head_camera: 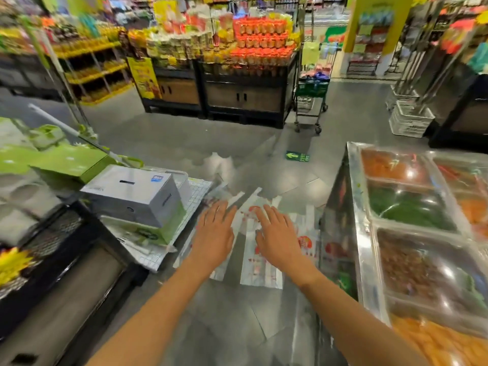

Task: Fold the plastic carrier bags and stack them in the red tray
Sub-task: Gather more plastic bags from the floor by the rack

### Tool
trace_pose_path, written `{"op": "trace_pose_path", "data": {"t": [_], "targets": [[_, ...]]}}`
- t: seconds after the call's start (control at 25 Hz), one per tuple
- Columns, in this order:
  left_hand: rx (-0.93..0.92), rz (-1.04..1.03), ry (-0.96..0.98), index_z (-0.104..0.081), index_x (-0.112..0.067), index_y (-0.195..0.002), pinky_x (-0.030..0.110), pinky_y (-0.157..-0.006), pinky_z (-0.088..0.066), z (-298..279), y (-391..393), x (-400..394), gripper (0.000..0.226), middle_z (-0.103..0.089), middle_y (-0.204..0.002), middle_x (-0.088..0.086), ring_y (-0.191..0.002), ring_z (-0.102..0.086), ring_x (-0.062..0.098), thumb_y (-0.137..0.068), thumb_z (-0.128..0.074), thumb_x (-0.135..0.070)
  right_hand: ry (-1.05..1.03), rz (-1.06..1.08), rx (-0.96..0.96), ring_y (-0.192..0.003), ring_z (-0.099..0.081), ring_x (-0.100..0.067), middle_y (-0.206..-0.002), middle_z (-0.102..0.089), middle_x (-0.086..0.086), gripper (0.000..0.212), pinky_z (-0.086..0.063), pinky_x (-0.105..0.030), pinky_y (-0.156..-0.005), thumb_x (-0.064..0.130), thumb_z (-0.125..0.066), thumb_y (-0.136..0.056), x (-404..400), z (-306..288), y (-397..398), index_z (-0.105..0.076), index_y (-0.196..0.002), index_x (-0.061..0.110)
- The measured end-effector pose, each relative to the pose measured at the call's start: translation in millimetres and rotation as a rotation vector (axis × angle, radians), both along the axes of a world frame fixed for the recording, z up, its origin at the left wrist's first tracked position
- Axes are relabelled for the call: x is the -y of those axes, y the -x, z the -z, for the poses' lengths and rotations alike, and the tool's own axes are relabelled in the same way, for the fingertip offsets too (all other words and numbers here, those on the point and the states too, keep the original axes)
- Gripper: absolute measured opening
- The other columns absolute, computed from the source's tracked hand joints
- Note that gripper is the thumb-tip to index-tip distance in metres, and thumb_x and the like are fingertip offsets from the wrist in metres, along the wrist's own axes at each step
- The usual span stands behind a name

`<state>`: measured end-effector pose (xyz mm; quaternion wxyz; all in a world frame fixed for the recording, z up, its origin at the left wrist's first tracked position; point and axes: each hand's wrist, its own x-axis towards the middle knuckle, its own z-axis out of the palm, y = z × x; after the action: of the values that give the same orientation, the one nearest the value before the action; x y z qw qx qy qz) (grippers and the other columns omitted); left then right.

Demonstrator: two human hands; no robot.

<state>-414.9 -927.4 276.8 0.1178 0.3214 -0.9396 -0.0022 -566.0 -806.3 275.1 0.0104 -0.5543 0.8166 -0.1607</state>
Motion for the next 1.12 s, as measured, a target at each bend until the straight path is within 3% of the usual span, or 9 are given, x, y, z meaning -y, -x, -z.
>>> {"op": "trace_pose_path", "data": {"t": [0.24,0.48,0.64,0.92,1.12], "targets": [[-0.035,-0.023,-0.061,-0.027,-0.024,-0.150,0.051,-0.112,-0.036,18,19,82,0.080,-0.041,-0.155,0.009,-0.141,-0.042,0.032,-0.084,-0.071,-0.017,-0.007,-0.040,0.001,-0.153,-0.015,-0.027,-0.166,-0.020,-0.006,0.057,-0.002,-0.040,-0.124,0.029,-0.043,-0.102,89,13,22,-0.026,-0.157,0.023],[-0.008,-0.004,-0.077,-0.023,-0.022,-0.151,0.053,-0.110,-0.040,36,37,169,0.077,-0.042,-0.154,0.010,-0.140,-0.042,0.032,-0.087,-0.066,-0.018,-0.051,0.017,0.024,-0.153,-0.020,-0.029,-0.165,-0.023,-0.007,0.053,-0.013,-0.047,-0.124,0.030,-0.039,-0.104,168,33,49,-0.031,-0.156,0.024],[0.047,0.007,-0.157,-0.029,-0.019,-0.151,0.051,-0.109,-0.042,63,48,201,0.080,-0.040,-0.155,0.011,-0.139,-0.043,0.032,-0.082,-0.070,-0.018,-0.103,0.064,0.080,-0.156,-0.003,-0.025,-0.168,-0.010,-0.003,0.057,0.002,-0.041,-0.123,0.030,-0.036,-0.106,209,53,64,-0.017,-0.159,0.026],[0.162,-0.069,-0.240,-0.041,-0.021,-0.150,0.051,-0.114,-0.037,132,82,292,0.068,-0.037,-0.157,0.009,-0.142,-0.040,0.031,-0.087,-0.066,-0.022,-0.211,0.022,0.147,-0.156,-0.003,-0.024,-0.169,-0.008,0.000,0.057,0.009,-0.037,-0.117,0.033,-0.034,-0.107,304,119,113,-0.016,-0.160,0.025],[0.187,-0.055,-0.344,-0.045,-0.018,-0.144,0.051,-0.111,-0.040,200,123,350,0.077,-0.050,-0.148,0.010,-0.137,-0.046,0.032,-0.074,-0.077,-0.017,-0.270,0.035,0.205,-0.155,-0.012,-0.025,-0.166,-0.020,-0.004,0.058,-0.004,-0.041,-0.124,0.032,-0.035,-0.104,377,188,164,-0.022,-0.159,0.021]]}}
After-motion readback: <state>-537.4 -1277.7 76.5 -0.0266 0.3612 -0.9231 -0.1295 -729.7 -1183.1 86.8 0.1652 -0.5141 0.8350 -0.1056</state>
